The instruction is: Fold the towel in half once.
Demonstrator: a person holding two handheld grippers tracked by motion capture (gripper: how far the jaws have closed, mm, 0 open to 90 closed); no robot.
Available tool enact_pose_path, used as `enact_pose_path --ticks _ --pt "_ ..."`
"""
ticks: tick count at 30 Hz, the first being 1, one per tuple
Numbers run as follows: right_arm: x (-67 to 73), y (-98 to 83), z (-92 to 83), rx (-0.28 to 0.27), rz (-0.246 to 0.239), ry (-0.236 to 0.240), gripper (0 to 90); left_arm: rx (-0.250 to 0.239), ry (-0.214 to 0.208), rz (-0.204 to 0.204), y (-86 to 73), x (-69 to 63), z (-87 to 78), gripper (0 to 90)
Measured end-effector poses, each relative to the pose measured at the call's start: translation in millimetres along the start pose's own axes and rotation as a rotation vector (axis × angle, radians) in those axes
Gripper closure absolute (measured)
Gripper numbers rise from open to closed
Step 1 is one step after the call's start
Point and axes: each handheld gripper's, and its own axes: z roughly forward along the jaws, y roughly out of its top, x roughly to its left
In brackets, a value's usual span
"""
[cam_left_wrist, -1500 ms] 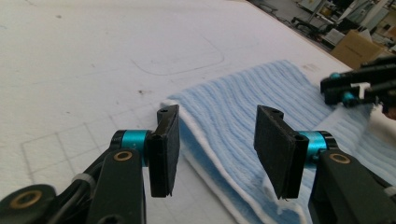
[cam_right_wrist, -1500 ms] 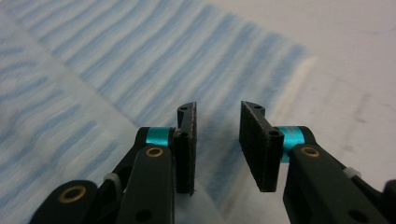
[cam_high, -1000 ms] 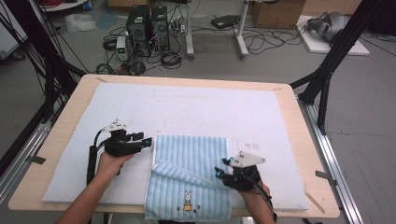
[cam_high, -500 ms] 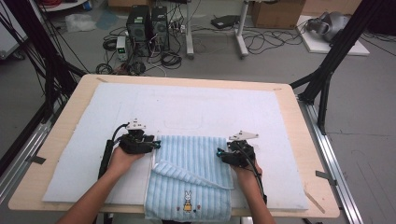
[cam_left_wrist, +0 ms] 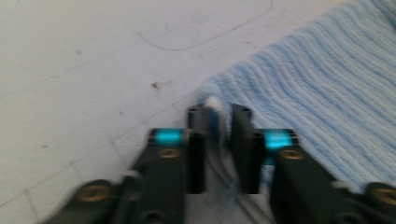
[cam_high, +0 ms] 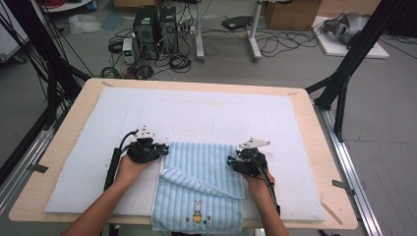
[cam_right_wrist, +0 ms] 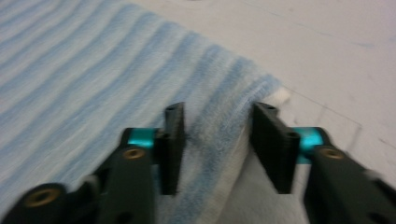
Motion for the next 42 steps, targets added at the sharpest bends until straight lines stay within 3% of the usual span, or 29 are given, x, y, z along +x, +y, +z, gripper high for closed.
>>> enact_pose_path --ticks 1,3,7,12,15,28,30,33,36,38,39,42 --pt "1.6 0.5 0.0 0.002 -0.016 0.024 75.4 0.008 0.004 -0.013 1.7 0.1 0.7 85.3" --pt "3.8 1.5 0.4 0.005 -0.035 0.04 81.3 0.011 0.006 -0.018 4.6 2.9 2.9 86.2" --pt "-2.4 4.4 3.3 -0.016 -0.002 0.037 82.9 -0.025 0.007 -0.063 12.8 13.2 7.6 86.2" --pt "-8.2 17.1 11.9 -0.036 -0.003 -0.003 83.0 -0.058 0.013 -0.068 23.3 28.6 16.0 85.9" --pt "-14.0 26.8 19.4 -0.047 0.011 -0.025 83.0 -0.072 0.008 -0.097 29.6 38.1 21.8 85.8" --pt "-32.0 58.9 43.6 -0.068 0.007 -0.114 82.8 -0.121 0.035 -0.055 57.5 60.4 34.0 85.5" --pt "-34.4 63.6 46.3 -0.073 0.01 -0.121 82.8 -0.136 0.041 -0.062 58.7 62.0 35.0 85.5" --pt "-38.6 66.3 51.4 -0.072 0.013 -0.13 82.7 -0.119 0.041 -0.063 59.5 65.0 40.1 85.5" --pt "-41.2 64.6 55.4 -0.074 0.031 -0.147 82.7 -0.147 0.05 -0.062 58.8 66.6 45.4 85.5" --pt "-42.0 63.8 57.5 -0.073 0.033 -0.152 82.7 -0.13 0.051 -0.087 56.2 66.8 49.4 84.8" --pt "-42.4 63.6 58.5 -0.074 0.025 -0.154 82.6 -0.119 0.057 -0.11 54.8 67.2 50.9 81.5" --pt "-41.9 62.8 59.1 -0.064 0.031 -0.16 72.9 -0.102 0.052 -0.187 52.3 70.9 51.1 54.7"
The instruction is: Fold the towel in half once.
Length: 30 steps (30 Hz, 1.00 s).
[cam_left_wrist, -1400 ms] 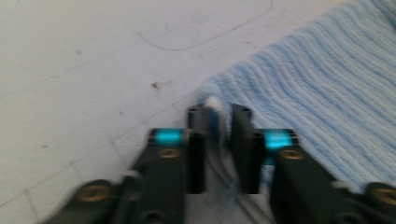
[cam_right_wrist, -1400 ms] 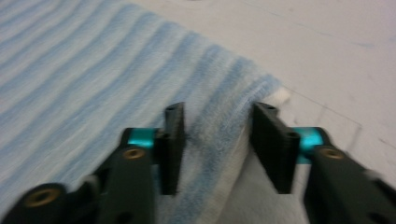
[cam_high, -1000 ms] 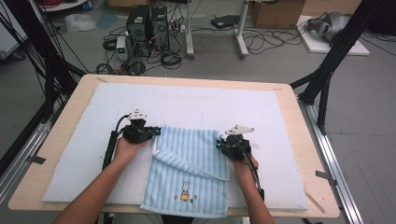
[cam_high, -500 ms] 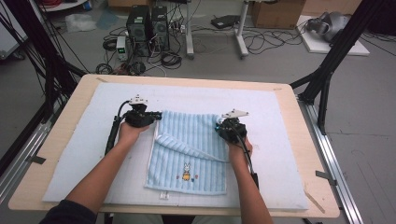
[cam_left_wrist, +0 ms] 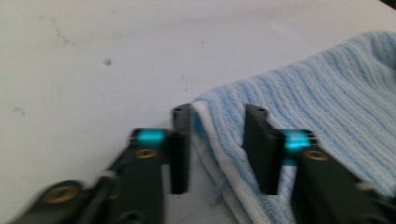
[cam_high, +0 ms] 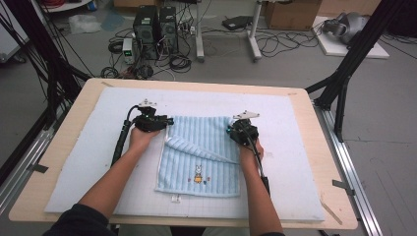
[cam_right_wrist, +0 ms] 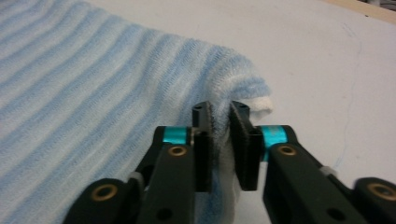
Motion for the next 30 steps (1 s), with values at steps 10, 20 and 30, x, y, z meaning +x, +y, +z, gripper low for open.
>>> enact_pose_path --ticks 10,20,30 --pt "-7.2 -3.4 -16.3 -0.021 0.041 0.001 37.7 0.001 -0.134 0.029 2.7 -15.8 -16.4 39.5" --pt "-5.7 -16.5 -49.6 -0.002 0.057 0.138 34.5 0.049 -0.216 0.114 -14.9 -41.5 -26.1 35.3" --pt "1.0 -44.3 -85.8 -0.007 0.01 0.269 45.3 0.102 -0.222 0.273 -32.2 -56.8 -29.9 80.0"
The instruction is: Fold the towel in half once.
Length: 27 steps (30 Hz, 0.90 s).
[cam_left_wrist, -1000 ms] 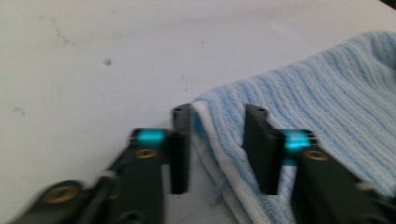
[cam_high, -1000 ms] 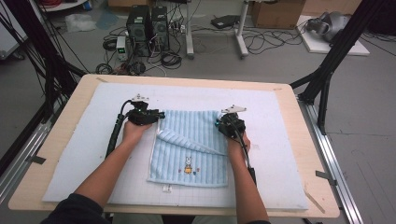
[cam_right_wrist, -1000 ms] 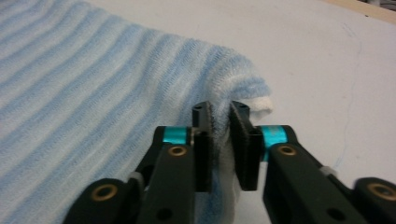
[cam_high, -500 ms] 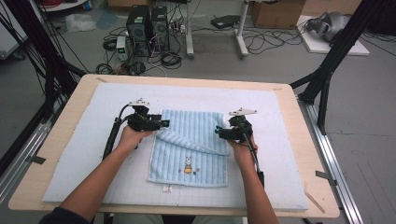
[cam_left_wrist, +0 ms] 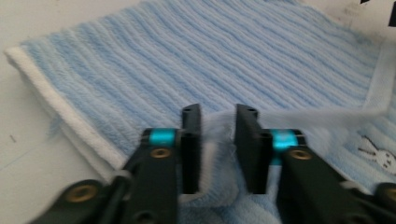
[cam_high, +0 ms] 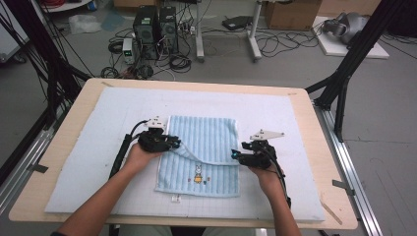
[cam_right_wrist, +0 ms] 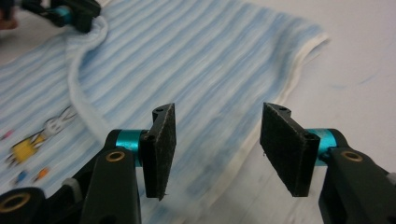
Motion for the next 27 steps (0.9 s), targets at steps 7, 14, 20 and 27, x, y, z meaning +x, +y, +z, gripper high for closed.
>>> enact_pose_path --ticks 7,14,20,27 --pt "12.6 -18.4 -4.7 0.039 -0.066 0.062 49.7 -0.015 0.008 -0.007 -2.1 -1.9 -4.0 84.7" --pt "24.6 -20.6 10.5 0.102 -0.17 0.066 63.7 -0.053 0.0 -0.007 0.7 -4.3 -12.4 85.5" --pt "23.5 -19.0 8.9 0.09 -0.197 0.039 85.2 -0.108 -0.003 -0.026 -0.5 -6.5 -21.8 85.8" --pt "28.5 -19.0 0.5 0.069 -0.207 0.036 85.6 -0.159 -0.02 -0.034 -9.9 -13.6 -40.5 85.8"
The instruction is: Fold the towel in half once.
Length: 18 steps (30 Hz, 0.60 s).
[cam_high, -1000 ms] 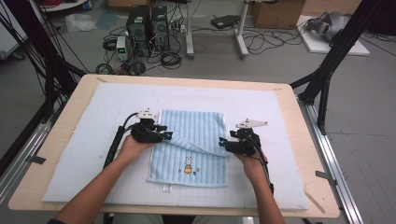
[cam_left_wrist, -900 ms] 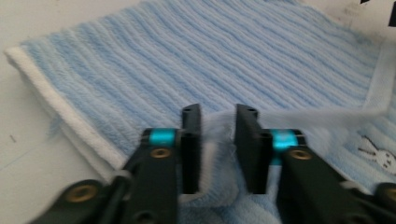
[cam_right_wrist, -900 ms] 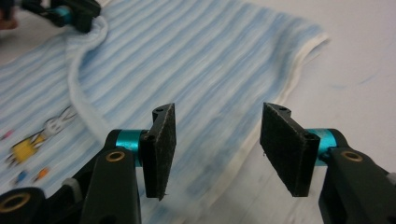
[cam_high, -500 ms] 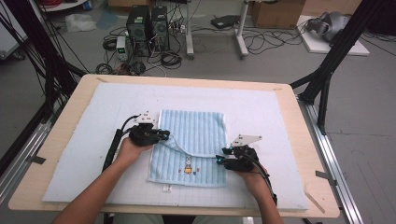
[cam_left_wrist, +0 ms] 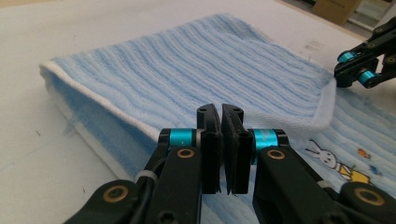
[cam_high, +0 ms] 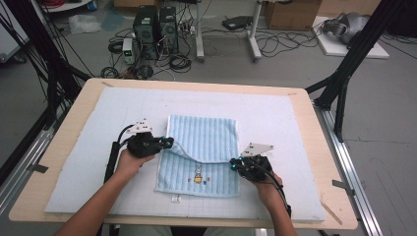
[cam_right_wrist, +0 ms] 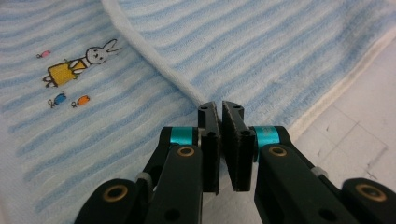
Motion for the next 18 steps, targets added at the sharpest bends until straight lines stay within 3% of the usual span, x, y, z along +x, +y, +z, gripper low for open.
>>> enact_pose_path --ticks 12,18 --pt "17.4 -2.4 -18.8 -0.042 -0.018 -0.036 85.6 -0.067 -0.011 -0.008 -10.2 -20.4 -24.5 85.7" --pt "31.2 -10.0 -30.7 -0.052 -0.016 -0.026 85.6 -0.077 -0.029 -0.015 -20.6 -34.3 -38.4 85.7"
